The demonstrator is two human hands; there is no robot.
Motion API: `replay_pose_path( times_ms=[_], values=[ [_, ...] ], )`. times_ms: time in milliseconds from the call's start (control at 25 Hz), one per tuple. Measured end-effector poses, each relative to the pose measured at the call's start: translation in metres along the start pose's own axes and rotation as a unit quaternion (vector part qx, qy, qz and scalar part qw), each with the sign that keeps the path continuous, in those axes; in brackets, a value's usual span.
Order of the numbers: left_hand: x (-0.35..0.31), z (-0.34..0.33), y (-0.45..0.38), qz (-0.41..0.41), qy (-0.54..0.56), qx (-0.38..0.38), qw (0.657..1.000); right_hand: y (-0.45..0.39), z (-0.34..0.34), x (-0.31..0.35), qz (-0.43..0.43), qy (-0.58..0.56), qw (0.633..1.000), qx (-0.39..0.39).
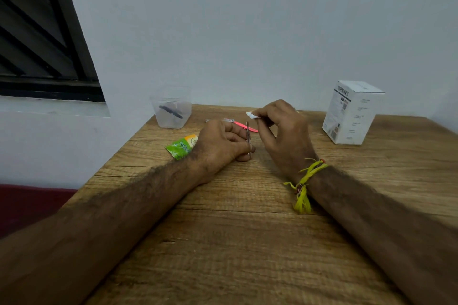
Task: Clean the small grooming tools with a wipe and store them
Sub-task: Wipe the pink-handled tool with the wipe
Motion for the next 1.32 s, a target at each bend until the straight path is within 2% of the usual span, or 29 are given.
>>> replay_pose_path(
  times_ms=[240, 640, 1120, 1320],
  values=[
    [0.000, 0.001, -0.001, -0.017, 0.031, 0.005, 0.999, 0.007, -0.024, 0.006, 0.038, 0.022, 0.996, 0.082],
    [-0.007, 0.011, -0.001, -0.039, 0.079, 0.002, 0.996, 0.004, -0.031, 0.011, 0.041, 0.025, 0.993, 0.104],
    [-0.008, 0.008, -0.002, -0.033, 0.081, 0.009, 0.996, 0.008, -0.032, 0.012, 0.052, 0.032, 0.989, 0.137],
    [-0.001, 0.008, -0.006, 0.016, 0.106, -0.002, 0.994, 0.013, -0.031, 0.009, 0.042, 0.025, 0.986, 0.158]
  ],
)
Point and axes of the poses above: each hand's wrist, its own y-axis away from the middle knuckle, its own z-axis out of the back of the hand, x = y × z, the point moved 10 cm from there along -y, towards the middle knuckle, and after that the axes turned 3 degrees about -x, right-handed, at the moved point
